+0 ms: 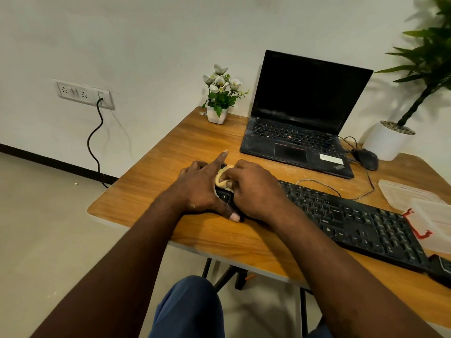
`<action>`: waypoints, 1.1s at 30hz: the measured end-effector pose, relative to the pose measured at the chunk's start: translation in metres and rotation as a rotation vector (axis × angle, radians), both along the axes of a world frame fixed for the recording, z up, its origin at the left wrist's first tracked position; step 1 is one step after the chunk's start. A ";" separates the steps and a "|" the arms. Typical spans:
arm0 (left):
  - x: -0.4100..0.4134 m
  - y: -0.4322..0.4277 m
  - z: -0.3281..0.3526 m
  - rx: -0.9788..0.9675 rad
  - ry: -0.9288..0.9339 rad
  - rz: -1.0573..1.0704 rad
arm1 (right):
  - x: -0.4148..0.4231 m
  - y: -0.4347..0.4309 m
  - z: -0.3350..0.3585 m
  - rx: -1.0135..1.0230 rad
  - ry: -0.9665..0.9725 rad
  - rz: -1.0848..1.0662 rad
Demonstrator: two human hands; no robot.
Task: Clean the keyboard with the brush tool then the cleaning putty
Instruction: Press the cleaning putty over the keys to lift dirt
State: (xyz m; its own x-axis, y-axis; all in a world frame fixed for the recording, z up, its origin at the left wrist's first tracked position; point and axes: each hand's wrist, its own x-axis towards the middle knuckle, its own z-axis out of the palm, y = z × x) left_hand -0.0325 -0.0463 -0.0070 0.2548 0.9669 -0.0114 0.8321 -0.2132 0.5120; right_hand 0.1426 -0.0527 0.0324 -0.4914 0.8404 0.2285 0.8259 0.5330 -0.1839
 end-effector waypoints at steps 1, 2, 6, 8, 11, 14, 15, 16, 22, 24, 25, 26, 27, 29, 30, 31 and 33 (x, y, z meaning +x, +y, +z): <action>0.000 0.001 -0.001 -0.004 0.001 0.009 | 0.006 0.000 0.000 -0.003 -0.008 0.000; 0.000 0.001 -0.003 -0.009 0.004 0.020 | 0.013 -0.001 -0.001 -0.002 -0.017 0.001; 0.001 0.002 -0.003 -0.014 0.016 0.037 | 0.035 -0.009 0.001 -0.019 -0.056 -0.014; 0.001 0.002 -0.003 -0.014 0.021 0.035 | 0.041 -0.012 0.001 -0.013 -0.072 -0.011; 0.001 0.002 -0.002 -0.022 0.025 0.045 | 0.052 -0.015 0.003 -0.019 -0.082 -0.026; 0.001 0.003 -0.003 -0.034 0.023 0.057 | 0.069 -0.015 0.007 -0.047 -0.085 -0.065; 0.001 0.003 -0.003 -0.036 0.020 0.061 | 0.076 -0.014 0.009 -0.063 -0.086 -0.084; 0.001 0.003 -0.003 -0.038 0.015 0.065 | 0.082 -0.014 0.011 -0.075 -0.093 -0.104; 0.001 0.001 0.000 -0.015 0.025 0.031 | 0.060 -0.013 0.014 0.028 0.000 -0.093; 0.002 0.000 0.001 -0.008 0.028 0.026 | 0.037 -0.017 0.007 0.023 0.033 -0.015; 0.002 -0.001 0.001 -0.006 0.029 0.023 | 0.028 -0.020 0.003 0.010 0.014 0.019; 0.002 -0.002 0.002 -0.006 0.029 0.020 | 0.022 -0.022 -0.001 0.000 -0.012 0.043; 0.002 -0.002 0.003 -0.008 0.028 0.019 | 0.021 -0.023 -0.005 -0.008 -0.025 0.055; 0.003 -0.003 0.004 -0.014 0.027 0.023 | 0.032 -0.024 -0.007 -0.035 -0.014 0.070; 0.003 -0.004 0.004 -0.018 0.025 0.028 | 0.041 -0.025 -0.007 -0.058 -0.015 0.081; 0.002 -0.003 0.003 -0.022 0.022 0.037 | 0.053 -0.026 -0.006 -0.082 -0.028 0.090; 0.001 -0.002 0.002 -0.034 0.021 0.054 | 0.078 -0.029 -0.001 -0.118 -0.060 0.090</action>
State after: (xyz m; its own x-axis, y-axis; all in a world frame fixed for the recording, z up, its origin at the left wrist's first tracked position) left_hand -0.0310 -0.0479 -0.0053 0.2020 0.9782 -0.0489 0.8525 -0.1510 0.5005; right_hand 0.2207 -0.0818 0.0317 -0.5755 0.8119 0.0986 0.7873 0.5826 -0.2018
